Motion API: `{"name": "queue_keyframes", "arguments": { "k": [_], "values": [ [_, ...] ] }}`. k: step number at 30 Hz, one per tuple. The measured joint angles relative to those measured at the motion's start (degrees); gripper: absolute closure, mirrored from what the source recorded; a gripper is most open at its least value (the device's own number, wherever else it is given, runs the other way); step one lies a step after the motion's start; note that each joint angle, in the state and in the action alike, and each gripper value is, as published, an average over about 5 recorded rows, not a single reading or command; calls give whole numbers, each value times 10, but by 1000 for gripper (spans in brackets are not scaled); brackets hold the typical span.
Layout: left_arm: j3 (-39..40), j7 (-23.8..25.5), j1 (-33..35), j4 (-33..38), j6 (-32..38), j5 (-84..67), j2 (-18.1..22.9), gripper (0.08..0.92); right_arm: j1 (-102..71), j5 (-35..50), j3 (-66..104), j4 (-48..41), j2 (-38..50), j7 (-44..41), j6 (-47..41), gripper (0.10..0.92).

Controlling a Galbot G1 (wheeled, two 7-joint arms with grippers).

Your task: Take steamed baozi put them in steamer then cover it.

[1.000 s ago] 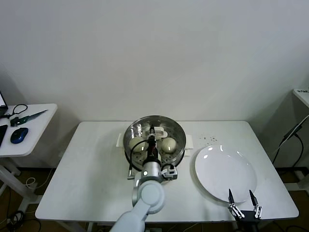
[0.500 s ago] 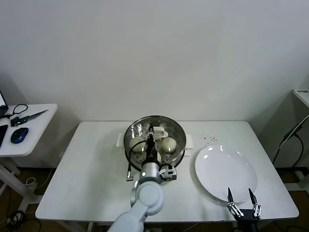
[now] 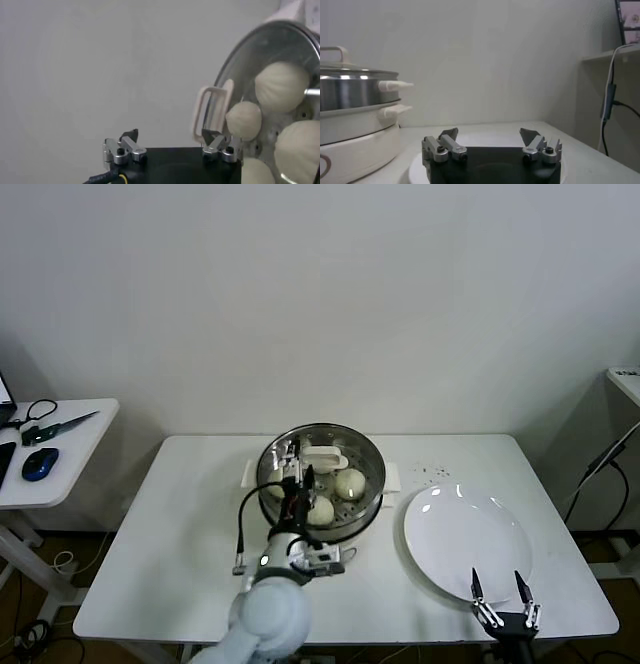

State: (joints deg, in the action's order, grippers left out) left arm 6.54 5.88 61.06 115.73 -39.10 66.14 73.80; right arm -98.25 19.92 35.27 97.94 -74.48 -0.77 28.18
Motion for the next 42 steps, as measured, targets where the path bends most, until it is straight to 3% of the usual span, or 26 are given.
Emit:
{"name": "queue_keyframes", "arguments": {
  "k": [10, 21, 30, 42],
  "values": [
    [-137, -84, 97, 66, 145, -296, -31, 177, 13, -23, 2, 7, -3, 8, -15, 203],
    [-325, -129, 233, 41, 327, -603, -39, 177, 28, -40, -2, 3, 3, 2, -24, 203],
    [-364, -143, 291, -25, 427, -712, -22, 177, 28, -36, -5, -3, 11, -4, -31, 203],
    [-372, -139, 324, -60, 477, -763, -1, 177, 26, -30, -8, -7, 15, -6, -30, 203]
  ]
}}
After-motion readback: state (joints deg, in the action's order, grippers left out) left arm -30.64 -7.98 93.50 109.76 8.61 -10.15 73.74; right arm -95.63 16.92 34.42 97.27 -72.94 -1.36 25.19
